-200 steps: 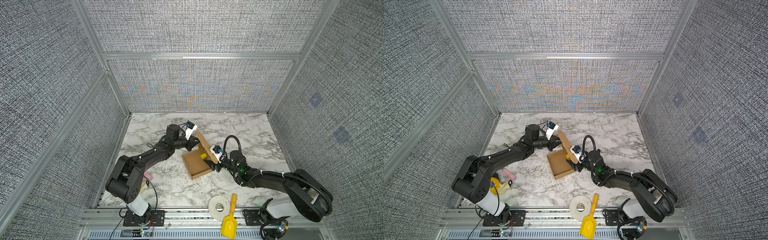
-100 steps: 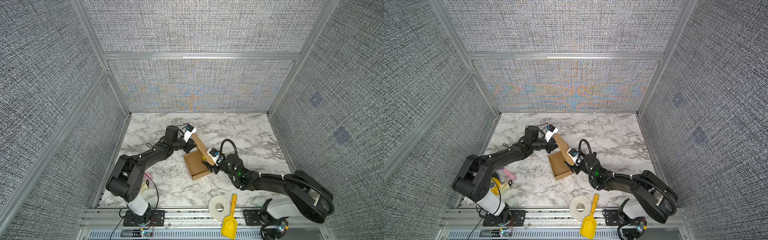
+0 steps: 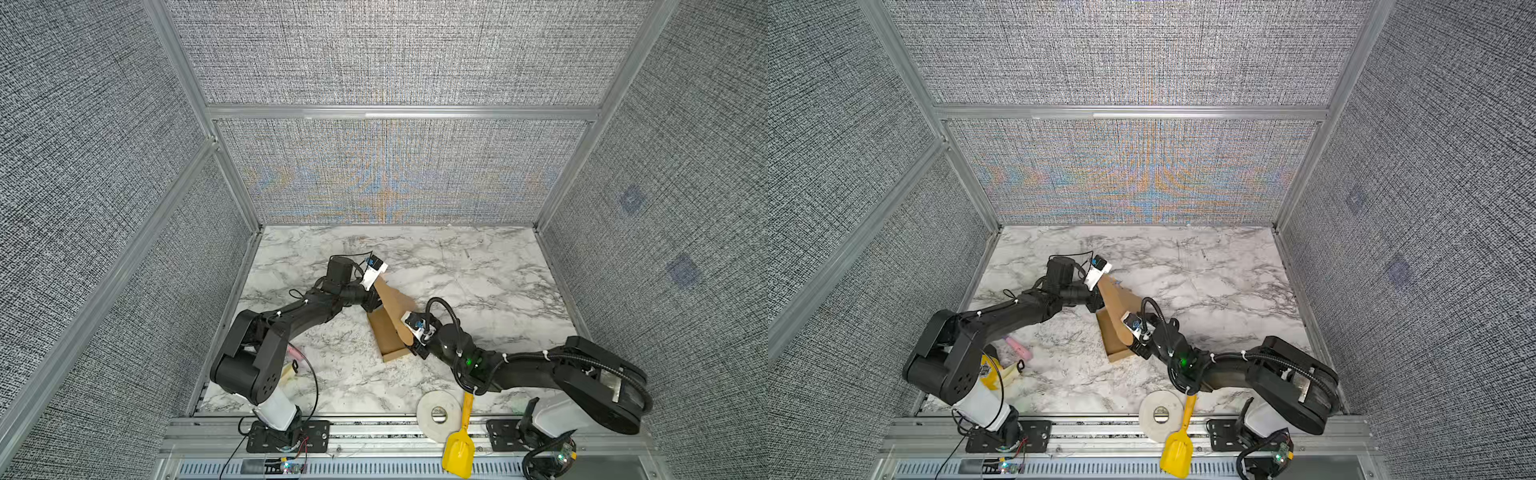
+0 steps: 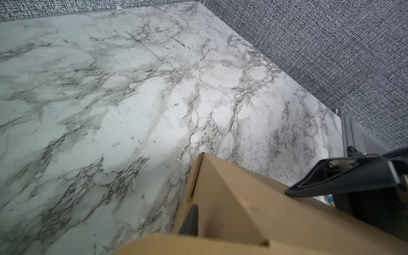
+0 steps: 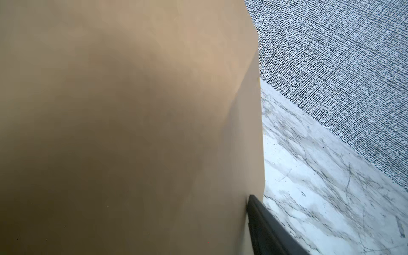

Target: Fold the paper box

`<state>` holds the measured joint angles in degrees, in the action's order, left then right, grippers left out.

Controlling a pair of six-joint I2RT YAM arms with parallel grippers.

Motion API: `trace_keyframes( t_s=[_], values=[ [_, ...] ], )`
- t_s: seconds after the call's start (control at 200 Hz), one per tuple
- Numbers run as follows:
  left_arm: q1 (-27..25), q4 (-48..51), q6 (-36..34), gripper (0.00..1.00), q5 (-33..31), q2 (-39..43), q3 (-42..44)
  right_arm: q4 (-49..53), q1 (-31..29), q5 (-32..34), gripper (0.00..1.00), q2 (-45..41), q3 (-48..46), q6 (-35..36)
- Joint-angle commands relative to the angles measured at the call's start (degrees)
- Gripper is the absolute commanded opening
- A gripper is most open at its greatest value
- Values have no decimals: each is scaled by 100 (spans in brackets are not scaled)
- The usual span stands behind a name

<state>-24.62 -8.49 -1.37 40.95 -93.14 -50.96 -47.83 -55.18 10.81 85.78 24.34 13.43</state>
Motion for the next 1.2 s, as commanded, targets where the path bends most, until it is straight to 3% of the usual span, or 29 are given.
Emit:
trace_keyframes(
  t_s=[0.0,0.14,0.255,0.335,0.475,0.626,0.761,0.951,1.041,1.196],
  values=[
    [1,541,-398,36,-144,242,-7,86,-107,158,70,168,-26,96],
    [12,1250,-705,47,-557,587,149,-82,-143,362,70,235,-93,156],
    [20,1807,-294,54,-1424,944,297,-265,-144,496,70,328,-166,193],
    [37,2166,-473,60,-1742,1321,405,-301,-152,525,70,359,-192,184],
    [147,3038,-980,67,-1952,1896,375,-349,-151,560,70,452,-167,259],
    [616,3986,-875,67,-1845,2108,-177,-220,-155,491,70,484,-1,295],
    [807,4392,-416,67,-1026,2044,-629,-121,-160,489,70,536,115,341],
    [1114,4314,255,67,1224,2147,-504,-51,-212,534,70,664,200,332],
    [1167,4286,743,67,1593,2214,-312,-48,-252,614,70,743,241,312],
    [1176,2908,2230,61,2346,2120,351,-17,-274,633,70,823,303,410]
  ],
)
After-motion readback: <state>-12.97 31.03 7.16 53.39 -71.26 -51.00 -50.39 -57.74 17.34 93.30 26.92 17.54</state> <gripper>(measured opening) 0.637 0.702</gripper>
